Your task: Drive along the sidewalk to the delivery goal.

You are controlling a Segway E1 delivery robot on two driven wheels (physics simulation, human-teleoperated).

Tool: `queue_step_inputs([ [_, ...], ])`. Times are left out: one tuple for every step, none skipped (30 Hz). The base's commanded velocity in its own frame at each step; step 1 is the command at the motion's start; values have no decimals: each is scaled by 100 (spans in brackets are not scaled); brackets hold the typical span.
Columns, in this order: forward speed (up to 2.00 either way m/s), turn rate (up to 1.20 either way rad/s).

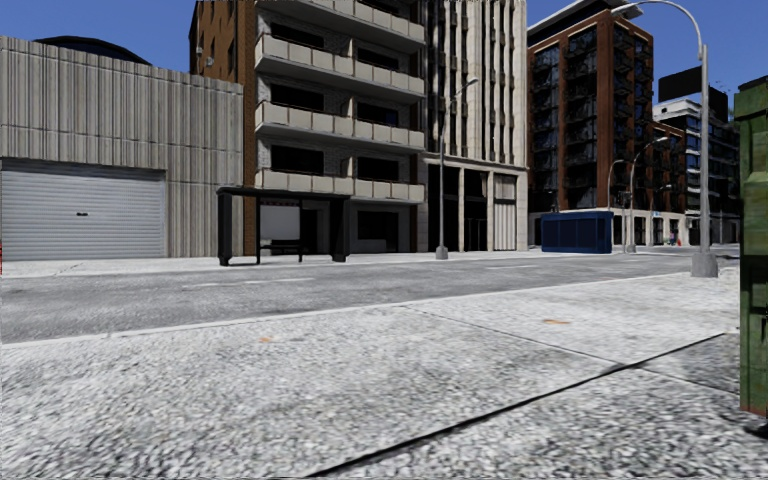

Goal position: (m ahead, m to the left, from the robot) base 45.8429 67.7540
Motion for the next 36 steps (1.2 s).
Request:
queue_step_inputs([
  [200,-47],
  [200,-47],
  [200,-47],
  [200,-47],
  [200,-47],
  [200,-47],
  [200,-47],
  [200,-47],
  [200,-47],
  [200,-47],
  [200,-47],
  [200,-47],
  [200,-47],
  [200,-47],
  [200,-47],
  [200,-48],
  [200,-49],
  [200,-51],
  [200,-51],
  [200,-52],
  [200,-52],
  [200,-52],
  [200,-52],
  [200,-52],
  [200,-53],
  [200,-53],
  [200,-55],
  [200,-56],
  [200,-57],
  [200,-57],
  [200,-57],
  [200,-57],
  [200,-57],
  [200,-57],
  [200,-57],
  [200,-57],
])
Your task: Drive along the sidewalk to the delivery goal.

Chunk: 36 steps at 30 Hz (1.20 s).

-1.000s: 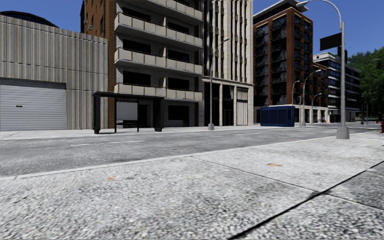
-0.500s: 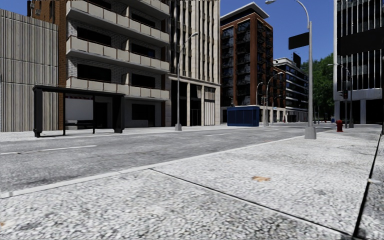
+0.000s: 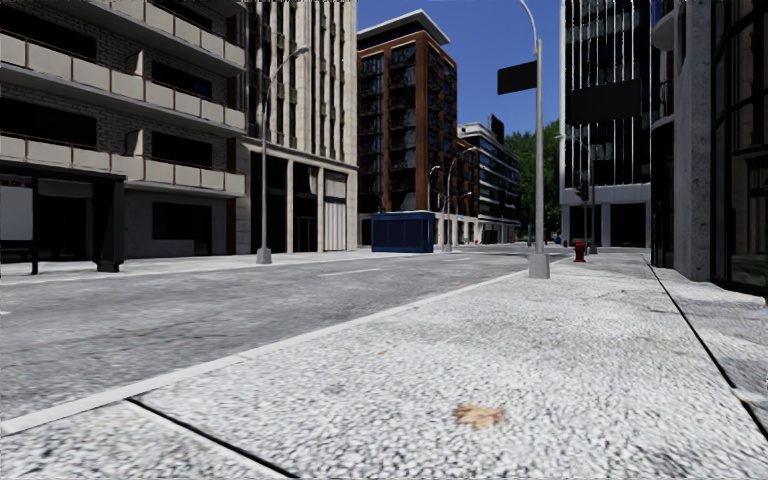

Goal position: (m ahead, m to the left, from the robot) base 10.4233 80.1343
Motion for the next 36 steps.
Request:
queue_step_inputs([
  [200,-57],
  [200,-57],
  [200,-57],
  [200,-57],
  [200,-57],
  [200,-57],
  [200,-57],
  [200,-57],
  [200,-57],
  [200,-57],
  [200,-57],
  [200,-57],
  [200,-57],
  [200,-57],
  [200,-57],
  [200,-57],
  [200,-57],
  [200,-57],
  [200,-57],
  [200,-57],
  [200,-57],
  [200,-57],
  [200,-57],
  [200,-57],
  [200,-57],
  [200,-57],
  [200,-57],
  [200,-57],
  [200,-56],
  [200,-36],
  [200,-10],
  [200,-10],
  [200,0],
  [200,0],
  [200,0],
  [200,0],
])
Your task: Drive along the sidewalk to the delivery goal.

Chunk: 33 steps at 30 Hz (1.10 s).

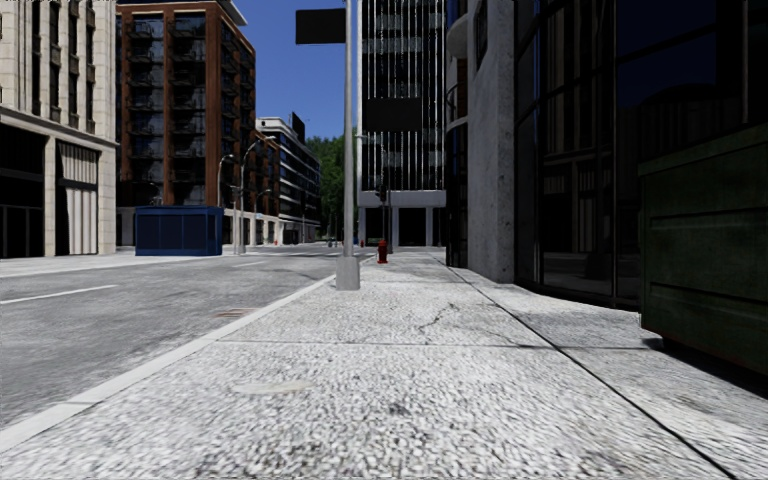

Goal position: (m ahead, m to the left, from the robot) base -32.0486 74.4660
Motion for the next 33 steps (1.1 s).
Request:
queue_step_inputs([
  [200,0],
  [200,0],
  [200,0],
  [200,0],
  [200,0],
  [200,0],
  [200,0],
  [200,0],
  [200,0],
  [200,0],
  [200,0],
  [200,0],
  [200,-18],
  [200,-27],
  [200,-30],
  [200,-30],
  [200,-30],
  [200,-30],
  [200,-30],
  [200,-30],
  [200,-30],
  [200,-24],
  [200,-12],
  [200,-1],
  [200,-1],
  [200,0],
  [200,0],
  [200,0],
  [200,0],
  [200,0],
  [200,-1],
  [200,-1],
  [200,-17],
])
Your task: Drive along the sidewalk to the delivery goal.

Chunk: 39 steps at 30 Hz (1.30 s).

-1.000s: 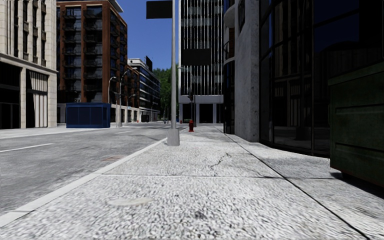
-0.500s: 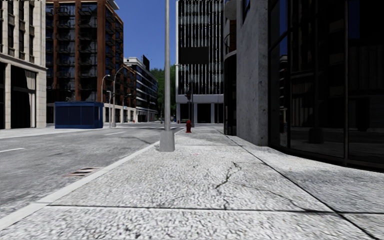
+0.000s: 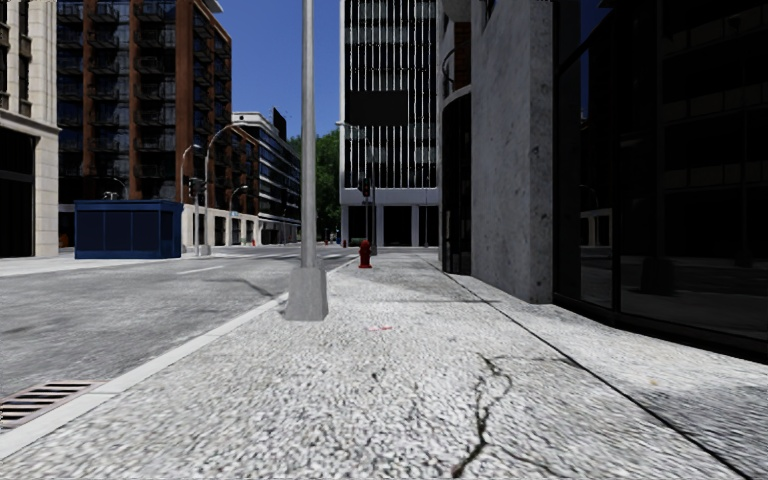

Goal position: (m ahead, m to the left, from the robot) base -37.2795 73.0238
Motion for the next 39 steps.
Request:
queue_step_inputs([
  [200,-22],
  [200,-26],
  [200,-26],
  [200,-39],
  [200,-44],
  [200,-45],
  [200,-45],
  [200,-45],
  [200,-45],
  [200,-45],
  [200,-45],
  [200,-45],
  [200,-45],
  [200,-41],
  [200,-41],
  [200,-32],
  [200,0],
  [200,0],
  [200,0],
  [200,0],
  [200,0],
  [200,0],
  [200,0],
  [200,0],
  [200,0],
  [200,0],
  [200,0],
  [200,0],
  [200,0],
  [200,0],
  [200,0],
  [200,0],
  [200,0],
  [200,0],
  [200,0],
  [200,0],
  [200,0],
  [200,0],
  [200,0],
])
